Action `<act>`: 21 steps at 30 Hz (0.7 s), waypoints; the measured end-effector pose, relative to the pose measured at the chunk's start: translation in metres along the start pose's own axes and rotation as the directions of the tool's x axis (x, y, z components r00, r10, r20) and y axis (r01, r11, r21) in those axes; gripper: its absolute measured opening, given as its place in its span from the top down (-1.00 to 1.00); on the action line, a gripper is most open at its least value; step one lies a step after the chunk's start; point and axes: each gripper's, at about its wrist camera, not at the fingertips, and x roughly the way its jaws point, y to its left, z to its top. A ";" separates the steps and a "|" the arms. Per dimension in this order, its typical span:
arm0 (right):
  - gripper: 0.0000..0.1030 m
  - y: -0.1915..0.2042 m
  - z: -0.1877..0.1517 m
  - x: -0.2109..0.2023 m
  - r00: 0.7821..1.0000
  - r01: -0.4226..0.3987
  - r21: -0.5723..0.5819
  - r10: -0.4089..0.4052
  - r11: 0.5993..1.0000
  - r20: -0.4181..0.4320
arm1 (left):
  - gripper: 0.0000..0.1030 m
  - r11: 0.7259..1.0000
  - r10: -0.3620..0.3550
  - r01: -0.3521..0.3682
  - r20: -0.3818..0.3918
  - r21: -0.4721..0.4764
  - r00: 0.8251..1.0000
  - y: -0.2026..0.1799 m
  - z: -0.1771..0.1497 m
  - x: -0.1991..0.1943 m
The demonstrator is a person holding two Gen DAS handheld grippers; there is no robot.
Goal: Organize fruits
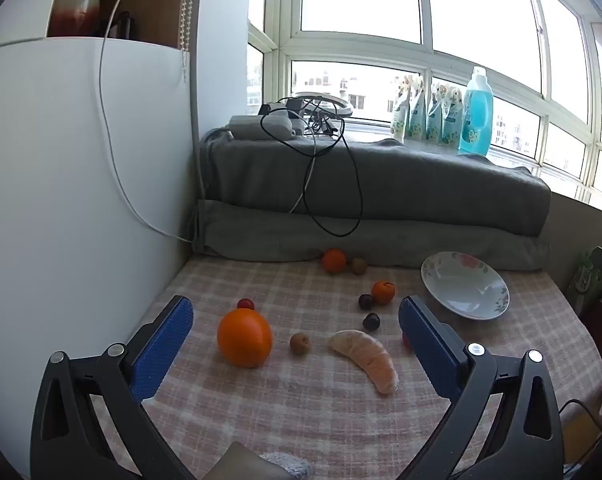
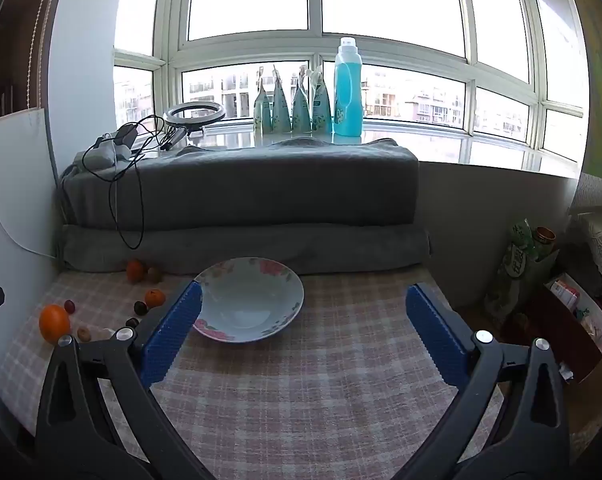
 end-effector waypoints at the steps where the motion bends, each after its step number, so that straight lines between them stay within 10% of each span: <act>1: -1.00 0.000 0.000 0.000 1.000 0.000 -0.001 0.000 1.000 0.003 | -0.99 1.000 -0.002 0.002 -0.001 -0.002 1.000 0.000 0.000 0.000; 21: -1.00 0.000 0.000 -0.001 1.000 0.009 -0.019 -0.009 1.000 0.014 | -0.99 1.000 -0.006 0.006 -0.004 -0.012 1.000 0.002 -0.001 0.002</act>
